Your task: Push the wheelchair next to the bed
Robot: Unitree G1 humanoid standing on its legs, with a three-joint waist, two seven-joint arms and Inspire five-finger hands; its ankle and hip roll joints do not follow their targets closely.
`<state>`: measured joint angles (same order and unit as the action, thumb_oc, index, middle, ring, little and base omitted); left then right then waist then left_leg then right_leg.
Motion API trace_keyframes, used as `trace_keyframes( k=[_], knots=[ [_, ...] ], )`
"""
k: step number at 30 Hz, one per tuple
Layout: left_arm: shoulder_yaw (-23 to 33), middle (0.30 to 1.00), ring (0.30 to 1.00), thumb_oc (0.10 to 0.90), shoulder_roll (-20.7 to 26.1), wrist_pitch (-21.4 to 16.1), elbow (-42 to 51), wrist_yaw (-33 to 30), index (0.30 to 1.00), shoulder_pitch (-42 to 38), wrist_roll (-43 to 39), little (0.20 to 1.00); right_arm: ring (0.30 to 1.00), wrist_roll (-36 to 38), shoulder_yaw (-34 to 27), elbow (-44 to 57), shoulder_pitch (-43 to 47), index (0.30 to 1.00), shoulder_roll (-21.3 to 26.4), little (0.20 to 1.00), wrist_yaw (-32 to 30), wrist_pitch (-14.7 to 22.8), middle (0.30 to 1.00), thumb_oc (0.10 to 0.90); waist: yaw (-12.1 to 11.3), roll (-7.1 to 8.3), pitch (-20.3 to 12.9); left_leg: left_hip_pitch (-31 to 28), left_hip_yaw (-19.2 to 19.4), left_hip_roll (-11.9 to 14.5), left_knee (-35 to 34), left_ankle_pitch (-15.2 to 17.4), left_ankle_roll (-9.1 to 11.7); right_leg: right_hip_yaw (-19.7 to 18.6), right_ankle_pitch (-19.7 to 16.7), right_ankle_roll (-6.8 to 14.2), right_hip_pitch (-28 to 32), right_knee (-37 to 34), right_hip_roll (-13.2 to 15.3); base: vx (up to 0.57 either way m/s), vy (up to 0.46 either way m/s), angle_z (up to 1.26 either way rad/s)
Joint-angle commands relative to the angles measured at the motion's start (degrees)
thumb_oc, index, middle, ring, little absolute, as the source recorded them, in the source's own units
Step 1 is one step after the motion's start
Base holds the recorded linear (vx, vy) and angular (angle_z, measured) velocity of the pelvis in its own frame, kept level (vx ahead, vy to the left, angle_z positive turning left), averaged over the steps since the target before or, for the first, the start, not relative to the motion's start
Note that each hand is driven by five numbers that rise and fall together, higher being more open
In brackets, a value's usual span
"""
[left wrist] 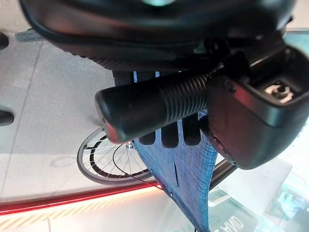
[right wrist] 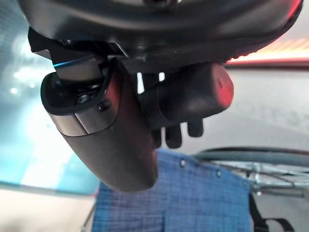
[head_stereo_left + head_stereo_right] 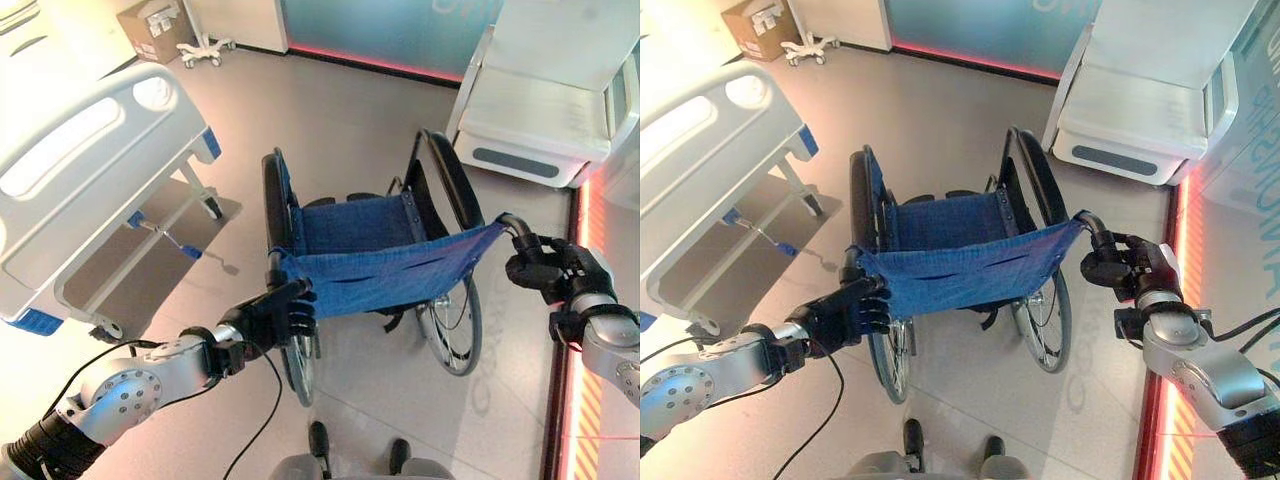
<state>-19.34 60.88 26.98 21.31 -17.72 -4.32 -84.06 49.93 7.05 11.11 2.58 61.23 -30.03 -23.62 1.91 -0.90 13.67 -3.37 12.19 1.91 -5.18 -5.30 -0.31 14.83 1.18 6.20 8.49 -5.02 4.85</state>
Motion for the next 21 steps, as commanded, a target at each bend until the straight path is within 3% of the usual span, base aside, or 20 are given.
trace_keyframes(
  k=[1,5,8,9,10,11,12,14,15,16,18,20,21],
  knots=[
    [10.54,0.300,0.300,0.400,-2.62,-9.44,1.16,1.29,0.300,-6.42,-1.55,0.300,0.300,1.49,1.35,3.54,1.07,0.300,-0.59,0.300,3.46,3.07,0.300,0.400,0.24,-0.04,0.15,-2.47,1.32,3.46,0.84,1.88,4.63,0.56,-3.24,0.11,-4.16,2.65,-0.24,0.04,-0.111,0.00],
    [12.03,0.300,0.300,0.400,-3.43,-9.95,1.54,-0.02,0.300,-5.49,-3.06,0.300,0.300,1.12,1.24,4.36,1.18,0.300,-0.57,0.300,4.85,3.03,0.300,0.400,0.07,0.63,0.69,-1.68,0.54,4.62,3.93,2.13,5.11,0.82,-2.16,-1.00,-4.63,4.57,-1.04,0.04,-0.123,0.02],
    [13.05,0.300,0.300,0.400,-4.31,-10.48,1.90,-1.13,0.300,-5.16,-3.74,0.300,0.300,1.16,1.95,5.06,2.61,0.300,-0.34,0.300,5.22,3.17,0.300,0.400,-0.13,1.74,1.36,-0.01,0.79,6.20,10.99,3.50,5.54,1.34,-1.58,-2.29,-5.32,6.85,-1.11,0.06,-0.151,0.03],
    [13.60,0.300,0.300,0.400,-4.76,-10.58,1.76,-1.13,0.300,-4.90,-3.65,0.300,0.300,1.36,2.33,5.20,3.46,0.300,-0.21,0.300,5.33,3.34,0.300,0.400,-0.28,2.21,1.71,1.10,0.66,6.85,14.74,3.77,5.48,1.38,-1.35,-2.87,-5.75,8.07,-1.09,0.07,-0.194,-0.01],
    [14.65,0.300,0.300,0.400,-5.64,-10.84,1.61,-1.43,0.300,-4.54,-3.56,0.300,0.300,1.76,3.18,5.50,5.06,0.300,-0.35,0.300,5.25,3.82,0.300,0.400,-0.79,2.93,3.04,4.19,-0.28,8.10,24.05,2.31,5.54,1.23,-0.57,-4.15,-6.07,10.58,-1.67,0.07,-0.203,-0.04],
    [14.88,0.300,0.300,0.400,-5.81,-11.04,1.56,-1.48,0.300,-4.45,-3.56,0.300,0.300,1.75,3.36,5.54,5.34,0.300,-0.42,0.300,5.26,4.06,0.300,0.400,-0.87,3.01,3.31,4.97,-0.57,8.36,25.49,1.94,5.55,1.22,-0.39,-4.40,-6.13,11.00,-1.87,0.10,-0.253,-0.13],
    [15.98,0.300,0.300,0.400,-6.50,-10.99,1.55,-1.53,0.300,-4.00,-3.18,0.300,0.300,1.18,4.24,5.82,6.12,0.300,-1.15,0.300,5.25,4.69,0.300,0.400,-1.46,3.55,4.63,8.62,-1.48,8.88,33.79,-0.13,5.56,0.76,0.29,-5.56,-5.86,12.52,-2.70,0.10,-0.170,-0.17],
    [17.23,0.300,0.300,0.400,-7.43,-10.69,1.35,-1.80,0.300,-3.52,-3.21,0.300,0.300,0.37,4.57,5.87,6.36,0.300,-1.92,0.300,6.03,5.34,0.300,0.400,-2.02,3.85,5.87,11.40,-2.16,8.61,38.38,-1.38,5.03,-0.27,0.93,-6.34,-5.04,13.57,-3.48,0.19,-0.095,-0.20],
    [19.15,0.300,0.300,0.400,-7.77,-10.41,1.61,-2.31,0.300,-2.19,-3.14,0.300,0.300,-0.74,4.70,6.38,6.37,0.300,-2.56,0.300,7.06,5.70,0.300,0.400,-3.46,3.59,6.83,13.44,-4.13,4.80,35.73,-1.58,3.92,-2.01,1.90,-6.04,-3.85,14.59,-4.10,0.29,0.043,-0.17],
    [20.41,0.300,0.300,0.400,-7.79,-10.08,1.86,-2.71,0.300,-1.20,-3.33,0.300,0.300,-1.07,4.77,6.70,6.43,0.300,-2.67,0.300,7.81,5.91,0.300,0.400,-4.36,3.34,7.18,14.14,-4.48,3.52,33.00,-2.26,3.70,-2.74,2.56,-5.81,-3.00,14.93,-4.55,0.37,0.095,-0.26],
    [21.53,0.300,0.300,0.400,-7.79,-9.73,2.07,-3.22,0.300,-0.36,-3.77,0.300,0.300,-1.31,5.26,7.01,6.92,0.300,-2.79,0.300,8.22,6.10,0.300,0.400,-5.41,3.04,7.17,14.79,-4.55,2.96,28.91,-3.71,3.89,-3.17,3.31,-5.57,-2.08,15.12,-5.13,0.30,0.070,-0.28],
    [22.07,0.300,0.300,0.400,-7.66,-10.35,0.92,-2.82,0.300,0.79,-3.59,0.300,0.300,-1.12,6.64,6.81,8.07,0.300,-2.60,0.300,9.25,7.14,0.300,0.400,-7.26,1.22,6.66,15.83,-5.82,3.52,18.80,-9.13,6.00,-3.38,5.06,-5.45,0.52,14.95,-7.16,0.40,0.121,-0.38],
    [22.07,0.300,0.300,0.400,-7.65,-10.47,0.79,-2.72,0.300,0.86,-3.55,0.300,0.300,-1.06,6.79,6.75,8.21,0.300,-2.57,0.300,9.33,7.28,0.300,0.400,-7.38,1.16,6.76,15.60,-5.97,3.42,17.73,-9.68,6.19,-3.41,5.30,-5.43,0.91,14.96,-7.20,0.38,0.145,-0.40]
  ],
)
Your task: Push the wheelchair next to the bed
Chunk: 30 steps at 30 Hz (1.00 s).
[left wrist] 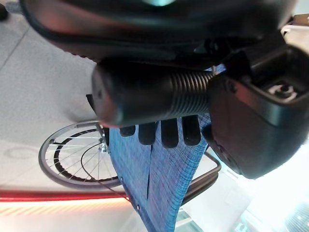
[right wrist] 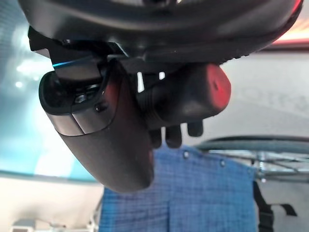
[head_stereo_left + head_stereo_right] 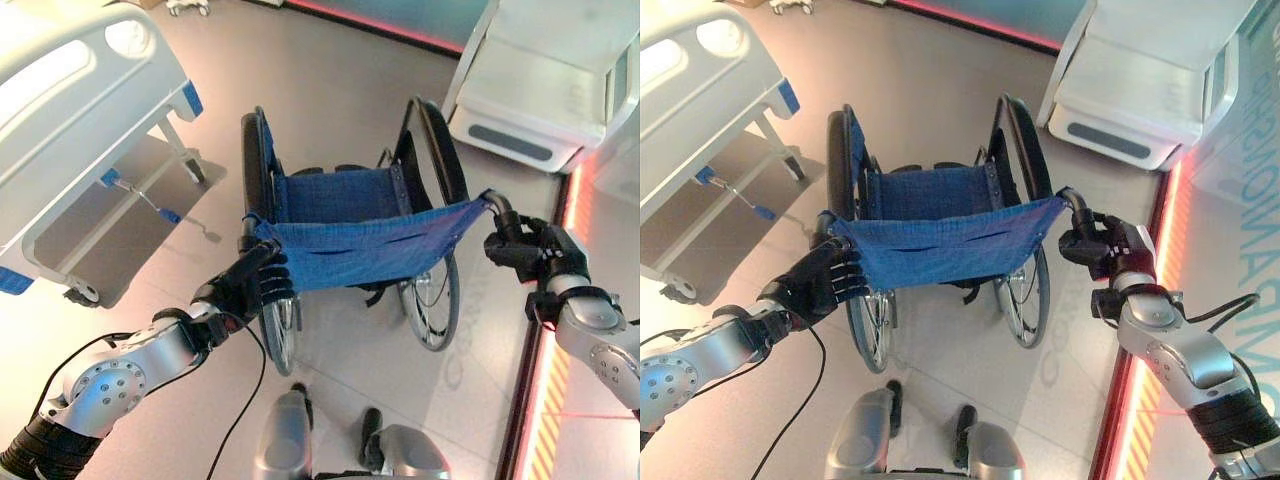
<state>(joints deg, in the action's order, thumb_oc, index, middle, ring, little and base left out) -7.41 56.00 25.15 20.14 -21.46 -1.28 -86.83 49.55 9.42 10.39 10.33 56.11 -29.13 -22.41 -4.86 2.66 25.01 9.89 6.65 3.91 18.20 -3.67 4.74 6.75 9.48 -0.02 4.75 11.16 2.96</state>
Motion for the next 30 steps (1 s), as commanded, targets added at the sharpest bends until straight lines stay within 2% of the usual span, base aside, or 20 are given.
trace_keyframes(
  k=[1,2,3,5,6,7,8,9,13,15,16,17,19,20,21,22,24,25,28,30],
  knots=[
    [9.99,0.300,0.300,0.400,-2.57,-9.26,1.40,1.28,0.300,-1.98,-0.68,0.300,0.300,-0.52,5.15,7.30,1.05,0.300,2.58,0.300,8.82,6.53,0.300,0.400,-1.38,-3.23,-4.74,2.71,-1.71,1.50,-10.10,-14.14,2.23,4.06,-2.07,0.79,6.29,-1.46,-6.18,0.49,0.194,-0.40],
    [10.23,0.300,0.300,0.400,-2.71,-9.87,0.70,1.59,0.300,-1.59,-0.59,0.300,0.300,-0.62,5.76,7.52,1.60,0.300,2.57,0.300,9.68,6.94,0.300,0.400,-2.21,-3.45,-4.89,2.90,-3.44,1.07,-11.64,-15.08,2.43,3.16,-1.00,0.86,8.27,-1.84,-6.30,0.53,0.215,-0.47],
    [10.36,0.300,0.300,0.400,-2.87,-9.86,0.52,1.59,0.300,-1.55,-0.53,0.300,0.300,-0.52,6.00,7.75,1.91,0.300,2.57,0.300,9.72,6.81,0.300,0.400,-2.40,-3.37,-5.07,2.68,-3.82,0.78,-11.25,-14.18,2.10,2.90,-0.57,0.98,8.67,-1.81,-6.04,0.52,0.235,-0.48],
    [10.81,0.300,0.300,0.400,-3.11,-9.68,0.27,1.30,0.300,-1.68,-0.81,0.300,0.300,-0.13,6.99,8.65,3.11,0.300,2.62,0.300,9.17,6.60,0.300,0.400,-3.01,-2.51,-6.21,1.85,-3.75,-0.87,-9.87,-7.83,0.10,2.45,1.14,2.12,9.61,-0.86,-4.42,0.40,0.211,-0.65],
    [10.89,0.300,0.300,0.400,-3.13,-9.67,0.24,1.27,0.300,-1.67,-0.96,0.300,0.300,-0.11,7.17,8.75,3.26,0.300,2.62,0.300,9.13,6.63,0.300,0.400,-3.11,-2.34,-6.41,1.75,-3.56,-1.13,-9.65,-6.89,-0.19,2.42,1.31,2.32,9.71,-0.75,-4.19,0.34,0.202,-0.72],
    [10.83,0.300,0.300,0.400,-3.39,-9.39,-0.21,1.46,0.300,-1.92,-0.86,0.300,0.300,-0.04,7.34,8.83,3.51,0.300,2.31,0.300,9.33,6.46,0.300,0.400,-3.18,-1.91,-6.93,1.53,-2.85,-2.06,-8.61,-3.84,-1.43,2.42,2.10,2.90,10.06,0.25,-3.29,0.26,0.157,-0.52],
    [10.78,0.300,0.300,0.400,-3.74,-8.90,-0.30,1.37,0.300,-2.19,-0.67,0.300,0.300,0.04,7.53,8.83,3.81,0.300,1.92,0.300,9.20,6.14,0.300,0.400,-3.37,-1.74,-7.37,1.47,-2.81,-2.56,-8.23,-2.95,-1.75,2.40,2.53,3.24,10.33,0.70,-2.97,0.52,0.297,-0.56],
    [10.50,0.300,0.300,0.400,-4.85,-7.07,-0.69,1.07,0.300,-2.94,0.07,0.300,0.300,-0.46,7.59,8.77,4.01,0.300,0.54,0.300,9.31,5.51,0.300,0.400,-3.75,-1.20,-8.96,1.12,-2.78,-4.15,-6.85,-1.10,-2.83,2.87,3.35,4.10,10.44,3.49,-2.03,0.54,0.307,-0.31],
    [10.54,0.300,0.300,0.400,-5.10,-5.44,-0.83,1.48,0.300,-3.14,-0.34,0.300,0.300,-1.28,7.94,8.92,4.49,0.300,-0.82,0.300,8.83,5.91,0.300,0.400,-4.32,-0.74,-11.02,-0.77,-3.77,-7.21,-7.44,0.16,-5.28,3.75,-1.47,6.47,7.74,14.91,-0.62,0.42,0.262,-0.05],
    [10.58,0.300,0.300,0.400,-3.69,-4.96,-1.31,1.74,0.300,-4.22,-2.22,0.300,0.300,-1.36,9.90,8.97,7.27,0.300,-1.40,0.300,7.52,6.64,0.300,0.400,-4.63,-1.06,-12.04,-2.49,-4.70,-8.84,-8.64,0.91,-6.99,3.84,-6.65,8.44,3.81,24.68,0.06,0.29,0.206,-0.02],
    [10.50,0.300,0.300,0.400,-3.47,-4.87,-1.69,1.86,0.300,-4.66,-2.59,0.300,0.300,-1.21,10.71,8.72,8.40,0.300,-1.64,0.300,7.15,6.74,0.300,0.400,-4.67,-1.13,-12.25,-2.73,-4.66,-9.18,-8.59,1.25,-7.44,3.99,-7.60,8.69,2.51,26.94,0.54,0.27,0.201,0.10],
    [9.58,0.300,0.300,0.400,-3.29,-4.52,-3.98,2.73,0.300,-6.95,-3.50,0.300,0.300,-1.71,13.47,6.54,12.80,0.300,-3.22,0.300,6.75,6.90,0.300,0.400,-4.75,-1.81,-12.29,-3.61,-4.58,-9.47,-8.07,2.54,-8.26,5.10,-8.44,8.03,-0.63,29.93,2.38,0.29,0.171,0.14],
    [8.80,0.300,0.300,0.400,-3.35,-4.12,-5.59,3.59,0.300,-8.57,-3.60,0.300,0.300,-2.01,14.71,4.87,15.68,0.300,-4.30,0.300,6.91,6.67,0.300,0.400,-4.72,-2.10,-12.17,-3.71,-4.69,-9.80,-7.40,3.13,-8.56,5.68,-7.44,7.37,-1.83,28.35,2.66,0.25,0.092,0.12],
    [8.60,0.300,0.300,0.400,-3.27,-3.50,-6.21,3.99,0.300,-9.31,-4.14,0.300,0.300,-2.07,14.98,4.09,17.01,0.300,-4.77,0.300,6.87,6.38,0.300,0.400,-4.92,-2.18,-12.20,-3.42,-5.04,-10.17,-6.86,3.31,-8.54,6.12,-6.30,6.91,-1.99,25.41,2.33,0.30,-0.016,0.02],
    [8.46,0.300,0.300,0.400,-3.34,-2.60,-7.38,5.11,0.300,-10.21,-4.28,0.300,0.300,-2.02,15.28,3.06,19.13,0.300,-5.44,0.300,6.39,5.67,0.300,0.400,-5.01,-2.03,-11.83,-3.14,-5.99,-10.88,-5.13,4.43,-8.31,6.84,-5.28,6.08,-3.05,17.95,2.97,0.30,-0.032,-0.08],
    [8.43,0.300,0.300,0.400,-3.37,-2.53,-7.60,5.34,0.300,-10.38,-4.19,0.300,0.300,-1.98,15.37,2.90,19.55,0.300,-5.57,0.300,6.24,5.51,0.300,0.400,-4.94,-2.03,-11.68,-3.23,-6.22,-10.98,-4.80,4.71,-8.26,6.94,-5.18,5.94,-3.23,16.65,3.14,0.31,-0.076,-0.42],
    [7.93,0.300,0.300,0.400,-4.32,-2.91,-8.65,6.96,0.300,-11.38,-2.87,0.300,0.300,-2.32,14.50,1.62,20.44,0.300,-5.67,0.300,6.58,5.61,0.300,0.400,-3.33,-2.10,-9.66,-5.29,-7.95,-11.54,-2.79,7.22,-7.81,4.78,-6.29,5.53,-6.89,7.31,3.13,0.28,-0.094,-0.62],
    [7.86,0.300,0.300,0.400,-4.46,-2.98,-8.70,7.08,0.300,-11.43,-2.75,0.300,0.300,-2.37,14.32,1.60,20.37,0.300,-5.63,0.300,6.66,5.58,0.300,0.400,-3.02,-2.07,-9.36,-5.61,-8.09,-11.67,-2.44,7.69,-7.81,4.38,-6.76,5.65,-7.24,6.20,3.16,0.33,-0.111,-0.15],
    [7.15,0.300,0.300,0.400,-4.96,-3.92,-7.42,5.65,0.300,-11.40,-2.29,0.300,0.300,-1.83,12.24,3.96,18.88,0.300,-5.12,0.300,6.79,3.34,0.300,0.400,0.82,0.10,-7.51,-9.15,-8.99,-13.62,1.46,14.47,-8.50,-0.95,-18.59,9.55,-15.33,-4.31,6.67,0.50,-0.193,0.37],
    [7.33,0.300,0.300,0.400,-5.19,-4.13,-6.40,4.70,0.300,-10.86,-2.19,0.300,0.300,-1.45,10.63,5.65,17.62,0.300,-4.90,0.300,6.92,1.97,0.300,0.400,1.69,0.68,-7.30,-11.49,-9.65,-13.52,2.32,17.23,-8.57,-1.56,-21.20,10.45,-17.10,-7.85,7.82,0.49,-0.203,0.92]
  ],
)
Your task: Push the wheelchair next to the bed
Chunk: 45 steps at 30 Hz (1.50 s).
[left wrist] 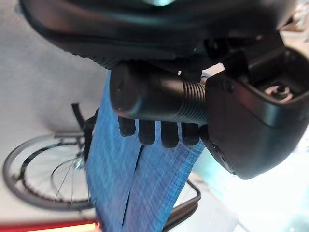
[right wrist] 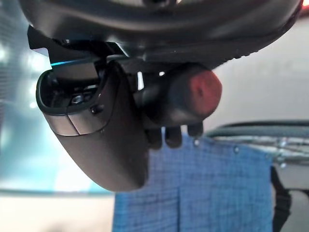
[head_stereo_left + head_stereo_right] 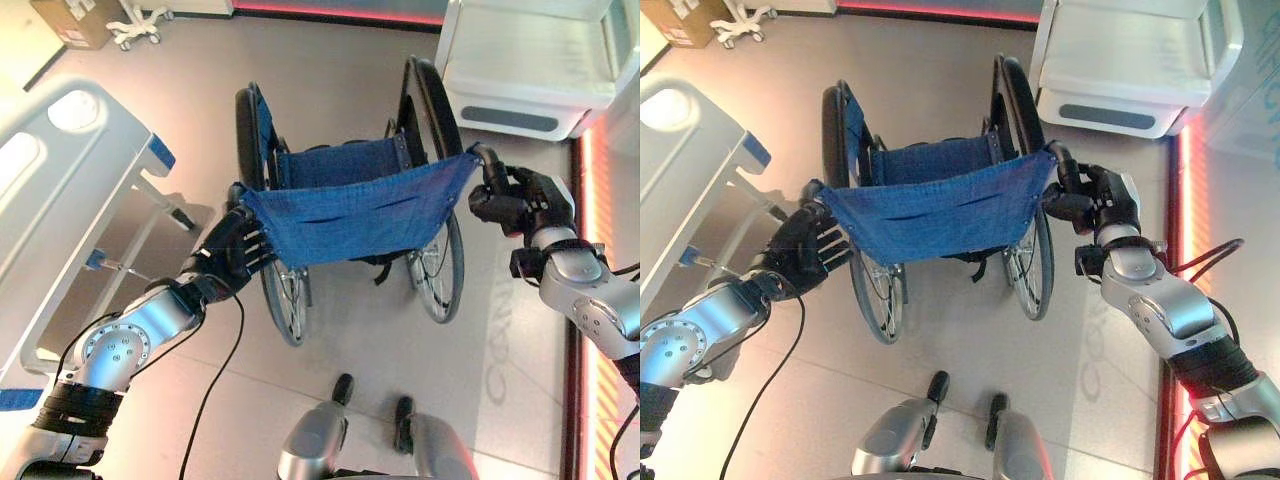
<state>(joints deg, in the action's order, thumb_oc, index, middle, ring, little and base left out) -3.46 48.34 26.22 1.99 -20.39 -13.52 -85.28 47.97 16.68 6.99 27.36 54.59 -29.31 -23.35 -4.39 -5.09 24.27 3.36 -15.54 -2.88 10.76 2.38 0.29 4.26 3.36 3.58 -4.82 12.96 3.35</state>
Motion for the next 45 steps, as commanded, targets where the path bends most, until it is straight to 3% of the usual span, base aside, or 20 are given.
trace_keyframes(
  k=[1,3,6,8,10,11,14,17,18,20,21,23,29,31,32,34,38,40,43,45],
  knots=[
    [3.58,0.300,0.300,0.400,2.27,-5.25,12.34,3.19,0.300,1.85,-3.67,0.300,0.300,0.05,2.38,9.89,-0.27,0.300,-3.29,0.300,7.43,2.15,0.300,0.400,1.43,8.13,-6.47,-6.17,12.06,-6.15,10.13,12.43,-4.10,1.18,-15.50,6.96,-7.60,-10.43,7.36,0.58,-0.233,1.17],
    [4.64,0.300,0.300,0.400,1.59,-5.33,13.35,3.27,0.300,3.33,-2.80,0.300,0.300,0.09,0.24,11.68,-1.90,0.300,-2.85,0.300,7.93,0.98,0.300,0.400,1.90,8.67,-6.57,-8.24,11.30,-5.70,12.13,15.87,-4.29,1.28,-16.19,7.07,-8.82,-11.45,7.82,0.57,-0.238,0.91],
    [6.18,0.300,0.300,0.400,-0.42,-5.34,13.81,3.89,0.300,5.86,-2.04,0.300,0.300,0.62,-1.10,10.89,-2.71,0.300,-2.17,0.300,8.84,0.59,0.300,0.400,2.54,8.32,-9.09,-10.15,9.69,-4.08,15.67,13.33,-3.18,-0.02,-12.32,6.25,-7.73,-7.47,4.99,0.56,-0.239,0.82],
    [6.42,0.300,0.300,0.400,-1.20,-4.95,13.90,4.03,0.300,6.35,-2.30,0.300,0.300,1.38,-1.37,10.18,-2.48,0.300,-1.70,0.300,8.83,-0.61,0.300,0.400,3.30,7.47,-10.60,-12.35,9.15,-1.83,18.02,7.22,-0.62,0.19,-11.09,4.81,-7.59,-4.27,2.98,0.35,-0.145,0.80],
    [7.24,0.300,0.300,0.400,-2.08,-4.77,15.21,2.94,0.300,7.52,-1.99,0.300,0.300,1.44,-0.83,9.50,-1.89,0.300,-0.45,0.300,9.87,-1.78,0.300,0.400,3.36,7.93,-11.96,-9.22,11.41,-0.36,34.16,-6.76,3.65,2.88,-9.01,1.04,-3.37,-4.27,1.51,0.47,-0.283,0.91],
    [7.83,0.300,0.300,0.400,-2.37,-4.64,15.77,2.97,0.300,8.17,-1.98,0.300,0.300,1.08,-0.99,9.05,-1.83,0.300,0.13,0.300,10.54,-1.84,0.300,0.400,2.92,8.32,-11.87,-4.88,12.33,-1.55,41.88,-9.05,4.42,3.05,-7.71,-0.28,-1.08,-4.63,1.04,0.46,-0.272,0.80],
    [9.68,0.300,0.300,0.400,-2.36,-3.85,16.49,2.21,0.300,8.59,-2.57,0.300,0.300,2.62,-1.70,8.96,-1.74,0.300,2.09,0.300,11.40,-1.21,0.300,0.400,1.22,8.98,-9.95,6.81,14.75,-3.22,50.09,-8.14,3.48,2.84,-5.11,-2.05,4.46,-4.71,-0.30,0.50,-0.212,0.07],
    [11.38,0.300,0.300,0.400,-0.93,-4.23,16.36,2.16,0.300,9.60,-3.43,0.300,0.300,2.95,-1.04,10.06,-0.70,0.300,1.95,0.300,11.37,-1.45,0.300,0.400,-1.00,8.72,-7.86,11.02,16.56,-2.05,37.11,-6.22,1.99,1.67,-3.00,-1.81,8.85,-4.29,-2.49,0.41,-0.068,-0.06],
    [11.86,0.300,0.300,0.400,-0.03,-4.42,15.89,2.59,0.300,10.10,-3.88,0.300,0.300,3.27,-0.17,10.02,0.47,0.300,1.67,0.300,10.97,-1.65,0.300,0.400,-2.04,8.09,-7.58,11.20,17.56,-0.20,25.27,-8.81,2.15,1.60,-1.89,-1.98,10.41,-4.36,-3.89,0.47,-0.012,-0.28],
    [11.69,0.300,0.300,0.400,0.27,-4.65,15.29,2.70,0.300,10.15,-3.91,0.300,0.300,3.51,0.73,9.45,1.42,0.300,1.28,0.300,10.73,-1.49,0.300,0.400,-2.79,7.43,-7.79,11.59,17.42,1.28,17.58,-11.18,2.47,1.80,-0.95,-2.29,11.44,-4.52,-5.00,0.53,0.086,-0.26],
    [10.51,0.300,0.300,0.400,-0.38,-5.57,14.39,2.95,0.300,10.17,-2.64,0.300,0.300,3.10,2.21,8.12,2.10,0.300,0.22,0.300,10.57,-0.50,0.300,0.400,-4.04,5.84,-8.20,11.91,17.03,3.07,1.66,-17.15,4.43,2.22,1.09,-2.67,14.08,-4.83,-7.32,0.66,0.154,-0.16],
    [9.48,0.300,0.300,0.400,-1.42,-6.81,14.21,3.02,0.300,10.53,-0.98,0.300,0.300,2.47,2.66,7.58,1.71,0.300,-0.69,0.300,10.90,0.20,0.300,0.400,-5.08,5.42,-8.35,13.09,16.59,3.92,-5.35,-19.50,5.12,1.82,2.69,-2.94,16.80,-5.16,-8.27,0.66,0.154,-0.14],
    [10.09,0.300,0.300,0.400,-3.08,-7.72,13.24,2.29,0.300,9.90,0.78,0.300,0.300,-0.98,1.93,7.66,-2.87,0.300,-4.88,0.300,13.23,2.09,0.300,0.400,-6.71,6.56,-9.98,11.37,17.67,2.19,-1.41,-11.12,2.19,1.47,9.63,0.24,21.11,3.16,-5.04,0.57,0.168,-0.27],
    [10.33,0.300,0.300,0.400,-3.35,-5.77,13.05,2.24,0.300,9.42,1.88,0.300,0.300,-1.29,1.45,7.60,-4.53,0.300,-6.10,0.300,12.94,2.77,0.300,0.400,-7.56,7.59,-11.08,10.05,18.53,0.76,-1.51,-9.33,0.28,2.87,5.36,3.01,20.93,11.60,-3.48,0.48,0.157,-0.09],
    [10.19,0.300,0.300,0.400,-2.85,-4.93,13.02,2.25,0.300,8.69,2.55,0.300,0.300,-1.53,1.51,8.16,-4.96,0.300,-6.73,0.300,12.53,3.13,0.300,0.400,-7.85,8.04,-11.79,8.53,17.90,-0.61,-2.28,-8.58,-1.15,2.72,-0.28,5.77,18.93,20.41,-3.14,0.45,0.170,-0.10],
    [9.61,0.300,0.300,0.400,-1.29,-4.58,12.54,2.01,0.300,6.95,1.29,0.300,0.300,-0.60,3.44,8.44,-2.47,0.300,-7.13,0.300,10.21,2.76,0.300,0.400,-7.85,7.36,-12.32,6.62,16.65,-1.32,-2.21,-7.38,-2.40,2.61,-5.56,6.74,12.99,28.57,-2.33,0.48,0.170,-0.10],
    [7.58,0.300,0.300,0.400,0.47,-3.58,9.41,3.67,0.300,2.77,0.10,0.300,0.300,-1.88,6.59,6.45,1.61,0.300,-9.37,0.300,8.73,2.36,0.300,0.400,-7.51,6.82,-11.59,6.07,14.35,-3.49,0.46,-5.60,-3.27,4.43,-0.93,3.84,7.39,21.29,-1.57,0.36,0.023,0.11],
    [7.49,0.300,0.300,0.400,1.12,-4.03,8.68,5.25,0.300,2.14,-0.11,0.300,0.300,-2.76,6.91,6.80,2.92,0.300,-9.43,0.300,8.45,2.47,0.300,0.400,-6.81,6.60,-10.04,3.76,11.73,-4.41,2.29,-2.90,-3.17,6.15,-0.43,2.34,2.99,10.69,0.42,0.35,-0.133,0.43],
    [7.09,0.300,0.300,0.400,0.98,-5.20,8.07,6.10,0.300,1.80,-0.30,0.300,0.300,-2.98,7.24,7.05,4.16,0.300,-8.99,0.300,7.97,3.02,0.300,0.400,-4.51,7.16,-8.11,-0.14,10.26,-5.51,4.18,1.55,-3.52,4.67,-4.82,3.20,-1.50,0.20,2.24,0.40,-0.228,0.41],
    [6.48,0.300,0.300,0.400,0.49,-6.24,8.30,6.50,0.300,2.25,0.91,0.300,0.300,-2.58,6.91,8.10,5.74,0.300,-8.58,0.300,7.76,1.86,0.300,0.400,-2.51,8.44,-7.24,-3.38,9.39,-5.95,6.53,6.81,-3.42,1.47,-12.25,5.87,-5.96,-10.36,6.21,0.56,-0.318,0.36]
  ],
)
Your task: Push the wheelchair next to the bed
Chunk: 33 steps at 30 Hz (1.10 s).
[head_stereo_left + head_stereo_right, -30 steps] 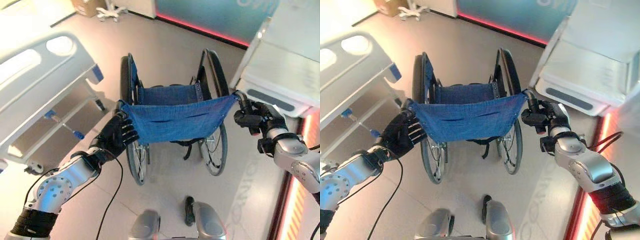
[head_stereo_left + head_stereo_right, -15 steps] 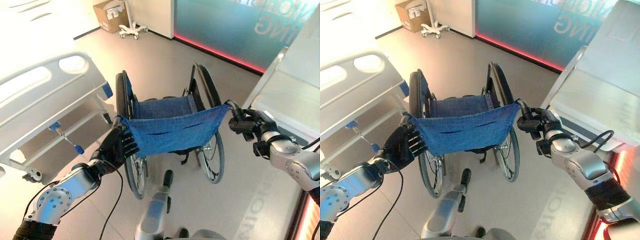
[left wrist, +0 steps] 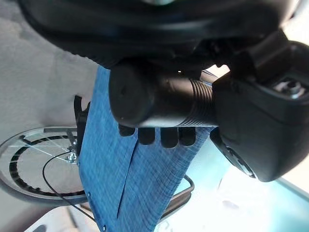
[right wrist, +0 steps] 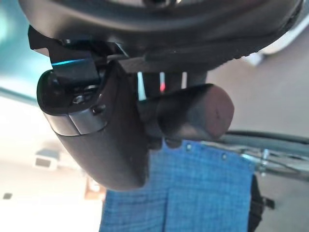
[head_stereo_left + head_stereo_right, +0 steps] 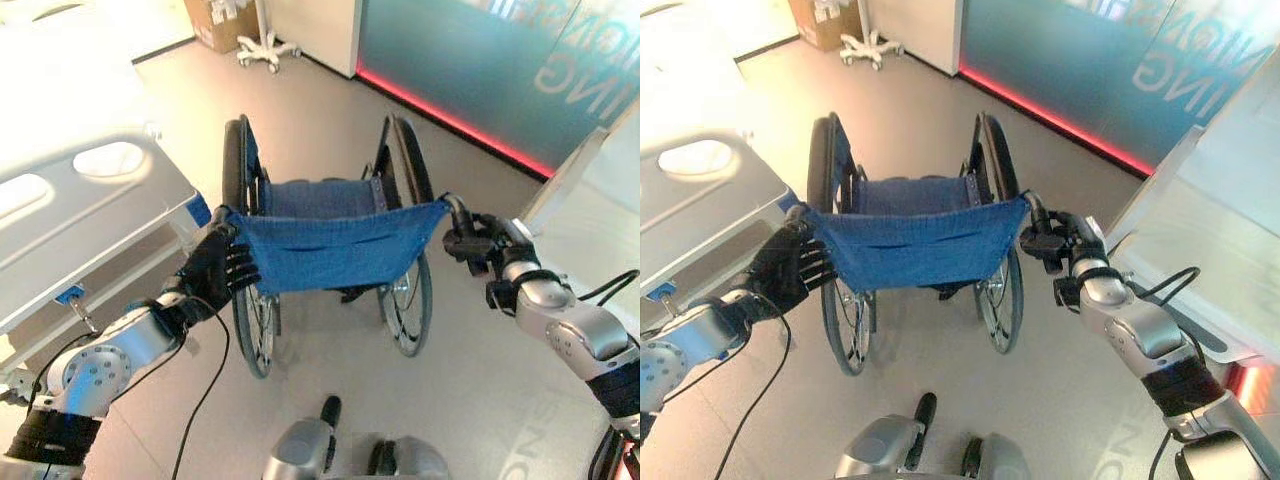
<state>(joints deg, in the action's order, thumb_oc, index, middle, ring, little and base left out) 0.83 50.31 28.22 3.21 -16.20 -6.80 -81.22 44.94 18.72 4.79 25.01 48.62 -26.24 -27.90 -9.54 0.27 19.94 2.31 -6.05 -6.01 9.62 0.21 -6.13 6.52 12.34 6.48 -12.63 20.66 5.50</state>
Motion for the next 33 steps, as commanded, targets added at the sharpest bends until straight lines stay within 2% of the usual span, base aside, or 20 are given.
trace_keyframes(
  k=[1,4,7,9,10,11,12,13,14,16,17,20,21,22,23,24,28,30,31,33],
  knots=[
    [2.56,0.300,0.300,0.400,-1.70,-8.56,7.59,2.35,0.300,-3.70,-2.88,0.300,0.300,0.91,4.26,11.35,8.28,0.300,-2.13,0.300,4.83,5.46,0.300,0.400,2.90,3.04,-2.76,-3.66,-0.50,-2.23,8.23,10.63,3.05,-1.13,-22.32,3.56,1.22,-19.32,4.52,0.46,-0.228,0.68],
    [4.10,0.300,0.300,0.400,-2.45,-9.30,9.53,2.67,0.300,-1.48,-2.07,0.300,0.300,1.99,2.62,12.76,8.64,0.300,-0.33,0.300,5.77,3.80,0.300,0.400,3.22,3.53,-2.96,-6.49,-1.51,-0.65,11.01,15.04,3.09,-1.98,-22.96,4.20,0.38,-19.27,5.02,0.52,-0.286,0.62],
    [4.62,0.300,0.300,0.400,-3.86,-8.68,9.91,2.96,0.300,-0.42,-2.46,0.300,0.300,3.47,2.45,11.33,9.71,0.300,0.16,0.300,6.74,2.85,0.300,0.400,3.50,3.69,-4.33,-7.39,-2.03,0.94,15.79,12.96,4.11,-1.68,-20.86,3.74,1.16,-15.77,3.16,0.52,-0.280,0.43],
    [5.11,0.300,0.300,0.400,-5.03,-7.50,10.72,1.84,0.300,0.53,-3.09,0.300,0.300,5.34,2.62,10.03,10.20,0.300,1.65,0.300,8.07,1.53,0.300,0.400,4.20,3.68,-6.14,-8.12,-1.62,4.32,26.36,1.51,8.08,-0.19,-19.61,1.16,2.88,-13.15,1.24,0.43,-0.260,0.81],
    [5.21,0.300,0.300,0.400,-5.15,-7.35,10.97,1.58,0.300,0.72,-3.17,0.300,0.300,5.35,2.79,10.00,10.27,0.300,1.82,0.300,8.26,1.31,0.300,0.400,4.23,3.65,-6.30,-7.74,-1.53,4.70,27.81,0.22,8.47,0.32,-19.52,0.78,3.43,-13.28,1.07,0.39,-0.298,1.06],
    [6.02,0.300,0.300,0.400,-5.71,-7.06,11.97,1.30,0.300,1.97,-3.49,0.300,0.300,5.18,3.22,9.51,10.24,0.300,2.75,0.300,8.67,1.27,0.300,0.400,3.87,4.22,-6.36,-4.04,0.18,3.34,38.59,-4.39,9.57,1.07,-17.92,-1.49,6.63,-14.22,0.07,0.31,-0.228,0.80],
    [6.18,0.300,0.300,0.400,-5.79,-7.04,12.16,1.21,0.300,2.18,-3.59,0.300,0.300,5.13,3.25,9.45,10.20,0.300,2.88,0.300,8.72,1.34,0.300,0.400,3.90,4.04,-6.40,-3.24,0.23,3.23,39.94,-4.51,9.67,1.15,-17.67,-1.77,6.84,-14.16,-0.27,0.44,-0.316,0.39],
    [7.13,0.300,0.300,0.400,-6.14,-6.74,12.81,1.08,0.300,2.99,-3.75,0.300,0.300,5.56,3.03,9.14,9.76,0.300,4.07,0.300,9.33,2.12,0.300,0.400,3.26,4.55,-5.78,2.75,2.04,0.87,46.09,-5.29,9.62,1.53,-16.89,-3.09,9.81,-14.38,-1.11,0.35,-0.216,-0.16],
    [7.43,0.300,0.300,0.400,-6.24,-6.81,13.01,0.61,0.300,3.03,-3.87,0.300,0.300,5.75,2.91,9.11,9.54,0.300,4.53,0.300,9.47,2.32,0.300,0.400,2.83,4.64,-5.25,5.68,2.85,-0.07,45.87,-4.37,9.09,1.65,-16.58,-3.46,11.15,-14.36,-1.69,0.44,-0.233,-0.21],
    [7.56,0.300,0.300,0.400,-6.28,-6.96,13.13,0.18,0.300,3.08,-4.03,0.300,0.300,5.51,2.79,9.29,9.33,0.300,4.68,0.300,9.63,2.35,0.300,0.400,2.26,4.28,-4.63,7.13,3.46,-0.46,43.42,-3.05,8.56,1.34,-16.13,-3.56,12.44,-14.37,-2.64,0.33,-0.115,0.10],
    [8.22,0.300,0.300,0.400,-5.25,-7.42,12.82,-0.11,0.300,3.47,-4.83,0.300,0.300,5.25,2.93,9.86,9.95,0.300,4.41,0.300,9.93,1.90,0.300,0.400,0.93,4.24,-3.74,9.49,5.06,-1.15,33.97,-2.48,7.57,0.93,-14.72,-3.42,15.25,-14.46,-4.18,0.44,-0.113,0.57],
    [8.21,0.300,0.300,0.400,-4.72,-7.66,12.08,0.34,0.300,3.68,-4.60,0.300,0.300,5.75,3.97,9.17,11.82,0.300,3.73,0.300,9.00,1.64,0.300,0.400,-0.90,3.54,-3.20,9.65,5.93,1.04,19.66,-6.09,7.92,1.45,-12.46,-3.87,18.47,-15.13,-6.16,0.49,-0.063,0.42],
    [6.98,0.300,0.300,0.400,-5.33,-8.28,11.56,0.78,0.300,3.66,-3.15,0.300,0.300,6.05,5.23,7.40,12.93,0.300,2.52,0.300,8.06,2.67,0.300,0.400,-2.35,1.81,-3.62,11.78,6.01,3.25,6.07,-11.43,9.58,2.39,-10.57,-4.61,20.73,-15.43,-8.78,0.69,0.007,0.16],
    [6.10,0.300,0.300,0.400,-6.03,-9.01,11.43,0.99,0.300,3.91,-1.91,0.300,0.300,5.75,5.74,6.66,12.95,0.300,1.59,0.300,7.60,3.36,0.300,0.400,-3.04,1.21,-3.45,12.57,6.69,4.08,0.20,-14.25,10.26,2.24,-9.40,-5.12,22.65,-15.58,-9.84,0.61,0.014,0.00],
    [6.06,0.300,0.300,0.400,-6.05,-9.04,11.41,1.03,0.300,3.93,-1.85,0.300,0.300,5.73,5.76,6.63,12.93,0.300,1.58,0.300,7.61,3.40,0.300,0.400,-3.08,1.38,-3.23,12.00,6.80,3.87,-0.35,-14.46,10.27,2.20,-9.23,-5.09,22.96,-15.55,-9.60,0.62,0.020,0.06],
    [5.31,0.300,0.300,0.400,-6.64,-9.93,11.52,0.96,0.300,4.22,0.22,0.300,0.300,4.78,5.51,6.56,11.54,0.300,0.45,0.300,7.32,4.13,0.300,0.400,-3.81,0.71,-2.99,13.58,9.15,4.66,-6.83,-16.32,11.05,1.96,-6.79,-5.42,25.92,-14.88,-11.00,0.60,0.022,0.13],
    [7.62,0.300,0.300,0.400,-5.36,-10.77,11.53,0.65,0.300,3.64,1.41,0.300,0.300,1.03,4.29,6.72,7.68,0.300,-2.89,0.300,7.91,5.98,0.300,0.400,-5.29,0.73,-4.06,12.72,8.62,3.64,-7.05,-11.82,8.83,1.37,-0.42,-4.23,27.67,-7.66,-10.70,0.55,0.030,-0.15],
    [8.72,0.300,0.300,0.400,-4.66,-10.28,11.53,-0.08,0.300,3.23,0.81,0.300,0.300,0.41,3.25,6.45,5.81,0.300,-4.11,0.300,8.51,6.85,0.300,0.400,-5.93,1.58,-4.85,12.79,8.94,2.57,-3.73,-9.95,7.51,1.25,-0.74,-2.84,28.64,-4.36,-9.78,0.43,0.007,-0.83],
    [9.19,0.300,0.300,0.400,-4.40,-9.73,11.41,-0.32,0.300,2.96,0.73,0.300,0.300,0.37,3.01,6.11,5.12,0.300,-4.71,0.300,8.46,7.46,0.300,0.400,-6.36,2.52,-5.19,12.48,8.73,1.56,-2.71,-9.07,6.76,1.70,-1.88,-1.90,29.18,-2.46,-8.90,0.43,0.022,-0.98],
    [9.56,0.300,0.300,0.400,-3.63,-8.00,9.66,0.15,0.300,1.13,1.07,0.300,0.300,0.79,3.22,5.06,4.73,0.300,-5.82,0.300,7.81,8.50,0.300,0.400,-7.11,3.29,-6.65,10.88,8.49,0.09,-1.55,-7.01,3.98,2.22,-11.37,2.55,26.72,10.37,-7.78,0.56,0.093,-0.43]
  ],
)
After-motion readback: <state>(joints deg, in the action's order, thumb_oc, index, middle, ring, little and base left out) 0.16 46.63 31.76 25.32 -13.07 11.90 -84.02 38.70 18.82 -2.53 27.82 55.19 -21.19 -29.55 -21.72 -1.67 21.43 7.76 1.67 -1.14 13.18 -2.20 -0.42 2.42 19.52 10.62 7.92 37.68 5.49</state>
